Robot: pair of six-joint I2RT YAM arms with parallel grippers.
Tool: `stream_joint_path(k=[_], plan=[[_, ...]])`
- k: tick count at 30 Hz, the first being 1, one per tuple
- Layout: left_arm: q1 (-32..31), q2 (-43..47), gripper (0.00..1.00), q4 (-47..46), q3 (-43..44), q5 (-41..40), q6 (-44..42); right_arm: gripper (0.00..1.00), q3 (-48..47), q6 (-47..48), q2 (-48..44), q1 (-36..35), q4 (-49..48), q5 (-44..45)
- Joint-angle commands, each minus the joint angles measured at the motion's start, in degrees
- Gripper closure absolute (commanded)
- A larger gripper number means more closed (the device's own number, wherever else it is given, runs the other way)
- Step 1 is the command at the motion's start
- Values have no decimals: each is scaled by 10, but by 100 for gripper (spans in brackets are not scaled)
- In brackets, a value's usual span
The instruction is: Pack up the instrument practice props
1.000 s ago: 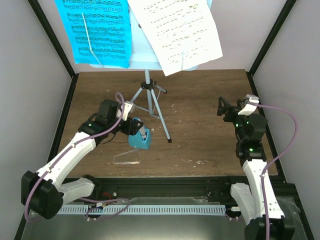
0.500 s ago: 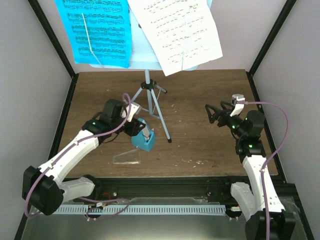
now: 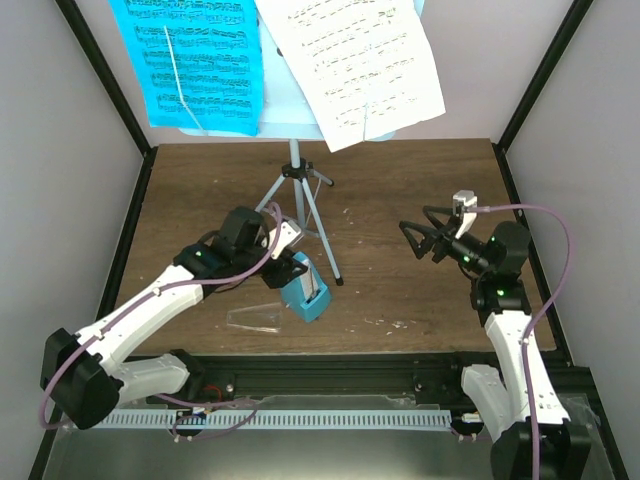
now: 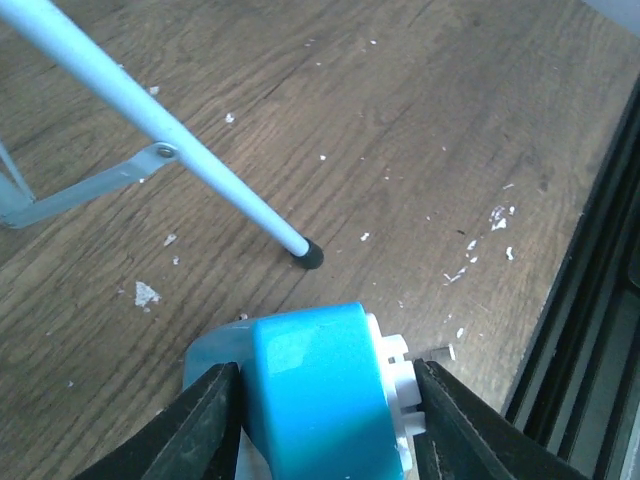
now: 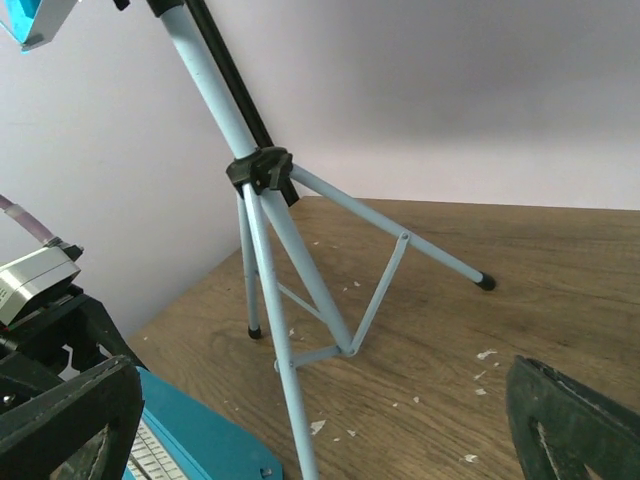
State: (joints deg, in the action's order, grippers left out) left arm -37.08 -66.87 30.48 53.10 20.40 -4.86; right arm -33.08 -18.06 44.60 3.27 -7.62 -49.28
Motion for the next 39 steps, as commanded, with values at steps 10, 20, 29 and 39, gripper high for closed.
stream_joint_path(k=[10, 20, 29, 39], plan=[[-7, 118, 14, -14, -20, -53, 22, 0, -35, 30, 41, -111, 22, 75], [-1, 225, 4, -133, -137, -104, 268, 1, -9, 47, 101, -272, 0, 124], [69, 281, 5, -194, -266, -2, 422, 0, 68, 66, 85, -361, -86, 98], [70, 291, 27, -206, -345, -39, 479, 19, 106, 22, 141, -364, -150, 172]])
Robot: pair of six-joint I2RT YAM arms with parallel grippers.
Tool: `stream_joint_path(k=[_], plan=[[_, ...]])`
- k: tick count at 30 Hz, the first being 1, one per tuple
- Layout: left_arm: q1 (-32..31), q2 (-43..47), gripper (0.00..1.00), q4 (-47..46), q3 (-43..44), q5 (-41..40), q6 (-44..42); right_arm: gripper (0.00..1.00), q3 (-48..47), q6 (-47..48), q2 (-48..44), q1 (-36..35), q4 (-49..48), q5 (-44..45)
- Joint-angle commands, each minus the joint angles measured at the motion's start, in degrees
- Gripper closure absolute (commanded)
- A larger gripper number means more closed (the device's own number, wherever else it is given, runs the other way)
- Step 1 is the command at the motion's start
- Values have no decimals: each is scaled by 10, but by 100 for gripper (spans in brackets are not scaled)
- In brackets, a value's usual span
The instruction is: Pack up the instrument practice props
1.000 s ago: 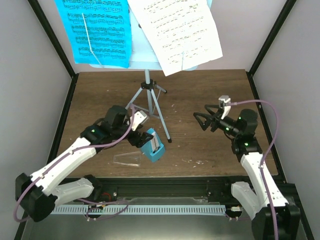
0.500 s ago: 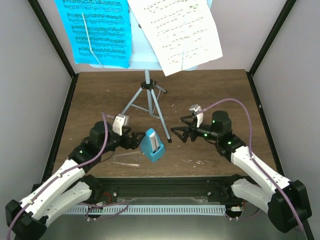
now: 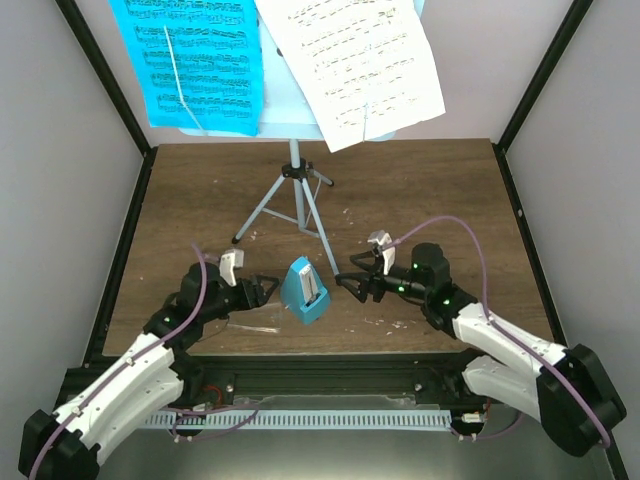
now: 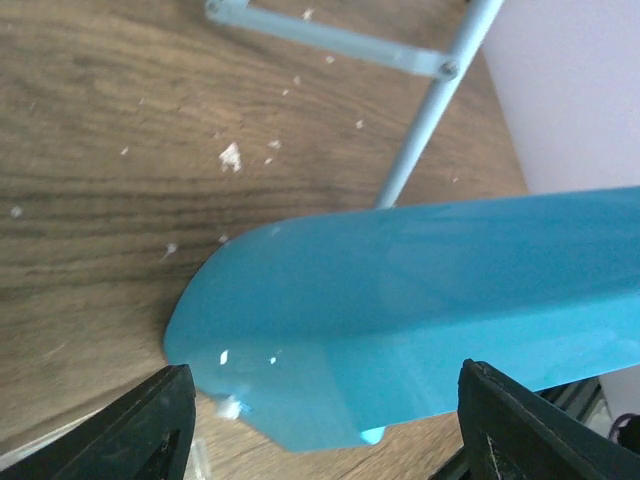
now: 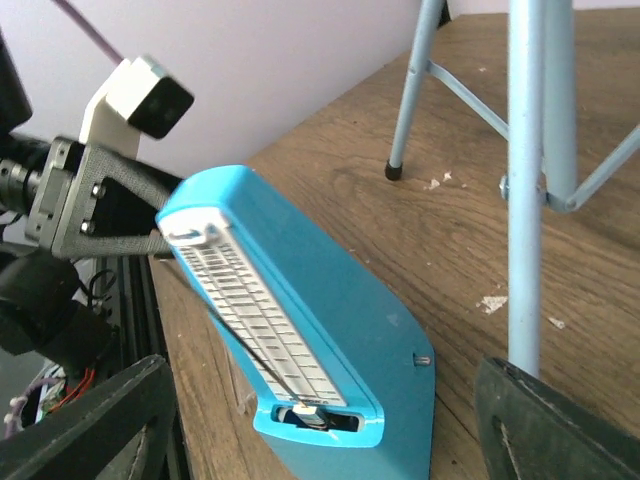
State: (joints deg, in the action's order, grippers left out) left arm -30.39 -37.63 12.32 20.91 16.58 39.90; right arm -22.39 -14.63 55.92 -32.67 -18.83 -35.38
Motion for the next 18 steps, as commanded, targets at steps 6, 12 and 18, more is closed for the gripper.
stream_joint_path(k=[6, 12, 18], plan=[[2, -56, 31, -11, -7, 6, 10, 22, -14, -44, 97, -4, -24, 63], [2, -98, 43, -50, -18, 23, 11, 26, -8, -69, 146, -8, -61, 46], [1, -108, 47, -73, -35, 24, 12, 33, -18, -80, 210, -11, -70, 37]])
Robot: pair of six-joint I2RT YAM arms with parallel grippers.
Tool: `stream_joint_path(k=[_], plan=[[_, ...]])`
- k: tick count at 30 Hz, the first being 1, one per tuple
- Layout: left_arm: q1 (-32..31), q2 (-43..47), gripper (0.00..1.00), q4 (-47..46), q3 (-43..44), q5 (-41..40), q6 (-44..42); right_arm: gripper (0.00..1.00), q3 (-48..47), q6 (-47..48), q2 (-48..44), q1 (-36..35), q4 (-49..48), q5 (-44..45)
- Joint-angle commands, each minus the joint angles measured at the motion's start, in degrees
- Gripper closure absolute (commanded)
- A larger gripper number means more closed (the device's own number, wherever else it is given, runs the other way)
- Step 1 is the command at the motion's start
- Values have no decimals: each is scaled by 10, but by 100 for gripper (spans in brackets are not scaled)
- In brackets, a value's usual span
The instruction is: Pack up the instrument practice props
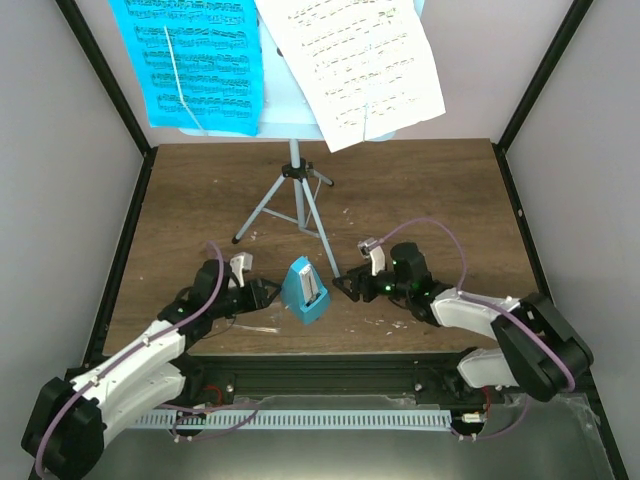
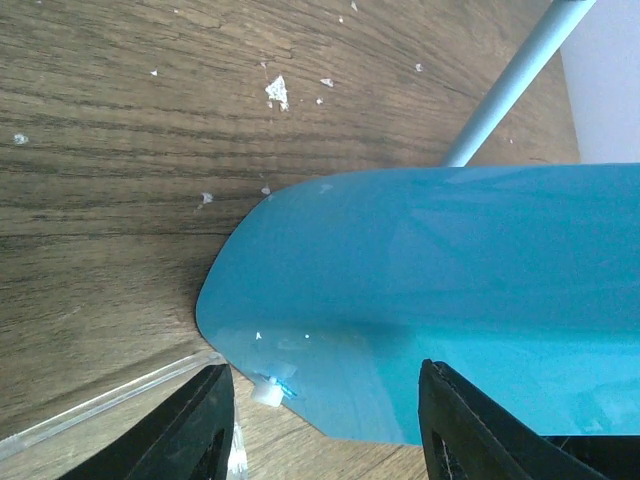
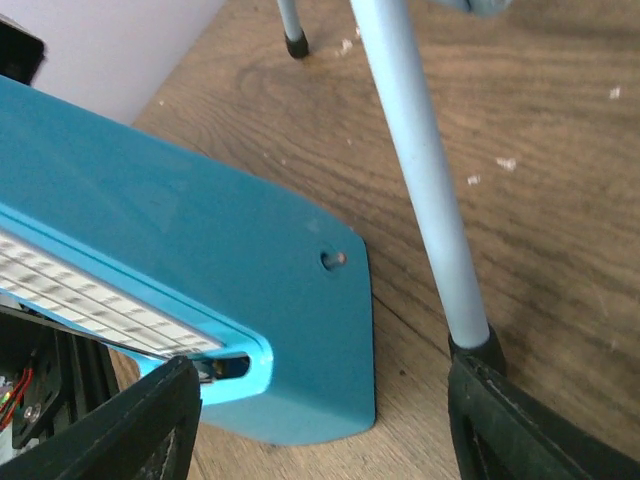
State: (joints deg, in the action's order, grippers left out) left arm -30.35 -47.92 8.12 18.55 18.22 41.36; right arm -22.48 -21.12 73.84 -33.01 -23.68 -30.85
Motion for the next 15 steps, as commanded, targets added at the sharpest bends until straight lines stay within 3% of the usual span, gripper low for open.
stream_joint_path(k=[1, 11, 15], plan=[[0, -9, 48, -32, -11, 9, -3, 34, -17, -16, 39, -8, -25, -12], [0, -52, 51, -100, -13, 23, 17, 57, -23, -17, 76, -13, -53, -34], [-1, -84, 52, -129, -3, 22, 13, 62, -22, -21, 87, -16, -63, -29]])
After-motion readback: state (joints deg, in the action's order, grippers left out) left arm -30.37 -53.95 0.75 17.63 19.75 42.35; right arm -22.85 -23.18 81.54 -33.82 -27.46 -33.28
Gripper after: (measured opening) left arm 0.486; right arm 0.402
